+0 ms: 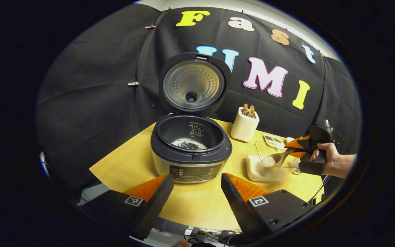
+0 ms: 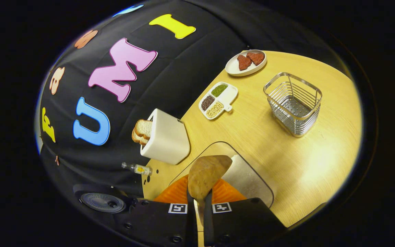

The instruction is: Close the left gripper, press the button to open the rice cooker; take a wooden spoon from the chopstick holder with the right hand, scoop a spoonful of rice and pour it into the rice cooker, then put the wooden spoon back into the chopstick holder.

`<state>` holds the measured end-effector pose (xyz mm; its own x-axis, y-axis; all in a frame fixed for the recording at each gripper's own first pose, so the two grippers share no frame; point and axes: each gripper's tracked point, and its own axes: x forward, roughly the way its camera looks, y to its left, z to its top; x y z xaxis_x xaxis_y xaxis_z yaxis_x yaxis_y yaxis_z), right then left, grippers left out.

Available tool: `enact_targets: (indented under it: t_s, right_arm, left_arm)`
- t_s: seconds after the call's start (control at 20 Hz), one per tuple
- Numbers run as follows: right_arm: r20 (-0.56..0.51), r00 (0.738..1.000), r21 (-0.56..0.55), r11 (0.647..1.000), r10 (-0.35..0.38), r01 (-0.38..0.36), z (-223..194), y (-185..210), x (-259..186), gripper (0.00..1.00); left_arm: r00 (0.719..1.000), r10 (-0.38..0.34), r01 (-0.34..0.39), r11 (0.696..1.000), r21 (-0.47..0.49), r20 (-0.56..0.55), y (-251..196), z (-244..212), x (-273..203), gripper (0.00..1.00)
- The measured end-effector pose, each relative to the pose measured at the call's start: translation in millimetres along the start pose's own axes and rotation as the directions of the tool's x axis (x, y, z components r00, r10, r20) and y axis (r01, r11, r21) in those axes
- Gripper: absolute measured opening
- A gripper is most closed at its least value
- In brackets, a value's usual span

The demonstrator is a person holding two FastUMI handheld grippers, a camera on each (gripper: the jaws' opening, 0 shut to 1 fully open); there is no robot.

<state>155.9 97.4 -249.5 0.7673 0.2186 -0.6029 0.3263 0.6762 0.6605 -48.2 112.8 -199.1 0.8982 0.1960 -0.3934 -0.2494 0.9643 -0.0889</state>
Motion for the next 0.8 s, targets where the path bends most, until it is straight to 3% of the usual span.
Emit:
enact_targets:
  t_s: [0.35, 0.4, 0.45, 0.8]
  right_arm:
    - [0.064, 0.998, 0.085, 0.996, 0.003, -0.009, 23, -6, -27, 0.12]
    - [0.065, 0.998, 0.094, 0.996, -0.001, -0.005, 23, -7, -30, 0.17]
    - [0.066, 0.998, 0.104, 0.995, 0.0, -0.007, 24, -7, -30, 0.12]
    - [0.049, 0.999, 0.154, 0.988, 0.018, -0.025, 23, 2, -31, 0.12]
  left_arm:
    - [0.998, -0.064, 0.064, 0.998, 0.029, 0.012, -10, 0, 0, 0.95]
    - [0.997, -0.07, 0.069, 0.997, 0.034, 0.018, -10, 2, 0, 0.95]
    - [0.997, -0.072, 0.071, 0.997, 0.039, 0.017, -10, 3, 0, 0.95]
    - [0.998, -0.051, 0.05, 0.998, 0.033, 0.023, -3, 2, -1, 0.95]
